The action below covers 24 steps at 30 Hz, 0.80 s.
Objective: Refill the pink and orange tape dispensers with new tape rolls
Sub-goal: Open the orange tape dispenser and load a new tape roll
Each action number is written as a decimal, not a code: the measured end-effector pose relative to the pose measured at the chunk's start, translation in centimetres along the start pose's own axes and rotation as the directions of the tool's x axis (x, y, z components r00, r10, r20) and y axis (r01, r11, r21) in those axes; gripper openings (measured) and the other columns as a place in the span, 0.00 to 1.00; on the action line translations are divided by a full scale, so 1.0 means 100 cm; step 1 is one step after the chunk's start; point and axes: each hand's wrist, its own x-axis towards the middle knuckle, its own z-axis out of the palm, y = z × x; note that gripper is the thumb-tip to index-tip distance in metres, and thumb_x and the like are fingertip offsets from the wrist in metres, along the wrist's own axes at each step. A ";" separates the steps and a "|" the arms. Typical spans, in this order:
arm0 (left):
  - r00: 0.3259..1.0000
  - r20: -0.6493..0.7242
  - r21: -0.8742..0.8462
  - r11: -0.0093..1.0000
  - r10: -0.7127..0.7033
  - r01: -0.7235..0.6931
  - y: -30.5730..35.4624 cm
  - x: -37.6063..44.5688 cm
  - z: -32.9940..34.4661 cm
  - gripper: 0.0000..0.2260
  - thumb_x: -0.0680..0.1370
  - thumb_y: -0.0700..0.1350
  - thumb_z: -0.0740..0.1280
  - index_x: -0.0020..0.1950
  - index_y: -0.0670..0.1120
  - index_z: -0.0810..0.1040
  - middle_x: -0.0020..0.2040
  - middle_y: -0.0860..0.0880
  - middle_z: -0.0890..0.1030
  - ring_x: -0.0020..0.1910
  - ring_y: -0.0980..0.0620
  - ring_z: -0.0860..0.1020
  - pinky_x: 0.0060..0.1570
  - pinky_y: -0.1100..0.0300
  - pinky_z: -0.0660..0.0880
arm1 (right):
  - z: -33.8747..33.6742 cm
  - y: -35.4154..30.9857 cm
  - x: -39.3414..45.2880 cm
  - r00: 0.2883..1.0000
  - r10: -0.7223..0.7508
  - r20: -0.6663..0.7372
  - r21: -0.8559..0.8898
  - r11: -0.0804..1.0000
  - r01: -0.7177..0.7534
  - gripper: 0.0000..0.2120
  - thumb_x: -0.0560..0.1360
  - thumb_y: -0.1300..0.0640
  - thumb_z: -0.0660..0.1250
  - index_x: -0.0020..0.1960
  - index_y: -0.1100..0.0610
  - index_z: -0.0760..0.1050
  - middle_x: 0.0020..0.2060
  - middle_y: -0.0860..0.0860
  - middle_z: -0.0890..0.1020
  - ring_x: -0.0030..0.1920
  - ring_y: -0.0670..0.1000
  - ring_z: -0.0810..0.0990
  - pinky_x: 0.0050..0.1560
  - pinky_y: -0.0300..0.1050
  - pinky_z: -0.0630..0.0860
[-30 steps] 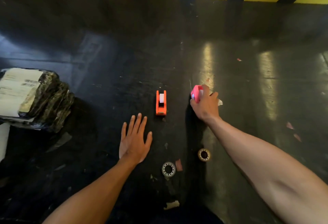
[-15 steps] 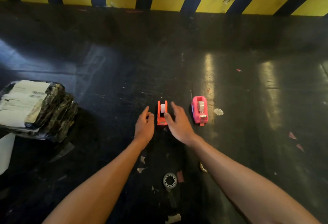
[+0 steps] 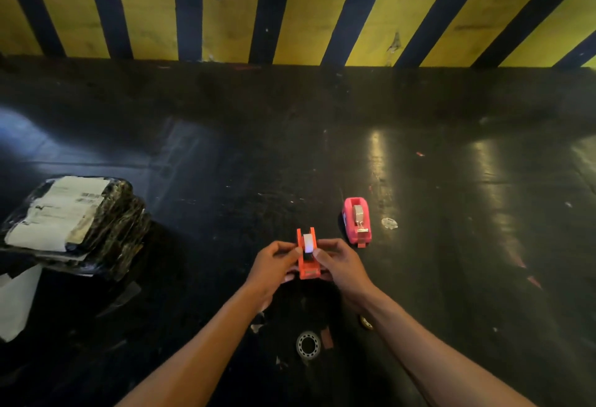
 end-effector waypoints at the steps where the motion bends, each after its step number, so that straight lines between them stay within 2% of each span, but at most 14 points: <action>1: 1.000 0.016 -0.008 1.000 -0.008 0.008 0.001 -0.005 0.001 0.09 0.80 0.44 0.69 0.59 0.46 0.79 0.51 0.46 0.88 0.49 0.49 0.87 0.59 0.47 0.81 | -0.003 0.000 -0.006 1.000 0.003 0.015 0.025 1.000 -0.003 0.11 0.78 0.58 0.70 0.59 0.55 0.76 0.49 0.55 0.88 0.48 0.54 0.88 0.41 0.43 0.83; 5: 0.998 0.061 -0.092 0.995 -0.033 0.038 0.005 -0.023 0.005 0.10 0.79 0.42 0.70 0.60 0.45 0.78 0.53 0.42 0.87 0.50 0.46 0.87 0.54 0.49 0.82 | -0.010 0.001 -0.023 0.998 -0.012 0.068 0.079 0.997 0.006 0.16 0.76 0.57 0.73 0.62 0.56 0.75 0.52 0.59 0.87 0.51 0.59 0.87 0.49 0.54 0.83; 7: 0.997 0.071 -0.119 0.993 -0.020 0.029 0.007 -0.030 0.007 0.11 0.79 0.41 0.70 0.61 0.45 0.77 0.54 0.42 0.87 0.50 0.46 0.87 0.54 0.49 0.83 | -0.010 0.000 -0.029 0.997 -0.024 0.079 0.127 0.992 0.014 0.18 0.75 0.57 0.74 0.63 0.54 0.74 0.53 0.61 0.86 0.52 0.61 0.86 0.51 0.56 0.83; 9: 0.998 0.068 -0.131 0.991 -0.018 0.027 0.006 -0.037 0.008 0.12 0.79 0.40 0.70 0.62 0.44 0.77 0.54 0.41 0.86 0.50 0.46 0.87 0.56 0.47 0.82 | -0.009 0.001 -0.036 0.996 -0.027 0.087 0.168 0.986 0.012 0.19 0.75 0.57 0.74 0.63 0.53 0.74 0.52 0.61 0.86 0.51 0.62 0.86 0.48 0.53 0.83; 11: 0.997 0.064 -0.161 0.986 -0.033 0.043 0.003 -0.042 0.010 0.13 0.79 0.39 0.70 0.63 0.44 0.76 0.54 0.41 0.87 0.50 0.45 0.87 0.55 0.47 0.83 | -0.008 0.004 -0.041 0.997 -0.031 0.070 0.178 0.984 0.018 0.19 0.74 0.57 0.74 0.63 0.54 0.75 0.51 0.60 0.87 0.50 0.61 0.87 0.44 0.50 0.84; 17: 0.996 -0.011 -0.272 0.959 -0.089 0.083 -0.005 -0.052 0.018 0.12 0.79 0.39 0.70 0.61 0.45 0.77 0.50 0.42 0.88 0.44 0.48 0.88 0.35 0.58 0.83 | 0.001 0.011 -0.045 1.000 0.022 0.014 0.201 0.979 -0.025 0.14 0.75 0.59 0.73 0.60 0.54 0.77 0.47 0.59 0.88 0.46 0.60 0.88 0.38 0.48 0.83; 21: 0.990 -0.006 -0.261 0.956 -0.142 0.135 -0.005 -0.048 0.013 0.10 0.79 0.40 0.70 0.61 0.45 0.79 0.49 0.42 0.88 0.44 0.47 0.88 0.33 0.58 0.82 | 0.003 0.013 -0.038 0.999 0.028 -0.026 0.166 0.986 -0.023 0.13 0.74 0.60 0.73 0.58 0.55 0.79 0.45 0.60 0.88 0.43 0.60 0.88 0.38 0.51 0.83; 23: 0.985 -0.008 -0.273 0.948 -0.174 0.165 -0.005 -0.043 0.004 0.11 0.80 0.41 0.69 0.62 0.45 0.80 0.52 0.42 0.87 0.46 0.47 0.86 0.33 0.58 0.81 | -0.002 0.014 -0.037 0.998 0.018 -0.062 0.167 0.986 -0.008 0.13 0.74 0.60 0.74 0.57 0.55 0.79 0.43 0.59 0.88 0.40 0.58 0.88 0.35 0.49 0.83; 24: 0.985 -0.043 -0.215 0.965 -0.165 0.152 -0.008 -0.040 -0.002 0.12 0.79 0.41 0.69 0.62 0.46 0.79 0.54 0.42 0.85 0.48 0.47 0.85 0.36 0.57 0.81 | -0.006 0.014 -0.037 0.998 0.019 -0.065 0.158 0.987 -0.008 0.14 0.73 0.60 0.75 0.58 0.54 0.79 0.43 0.59 0.88 0.39 0.57 0.88 0.35 0.48 0.82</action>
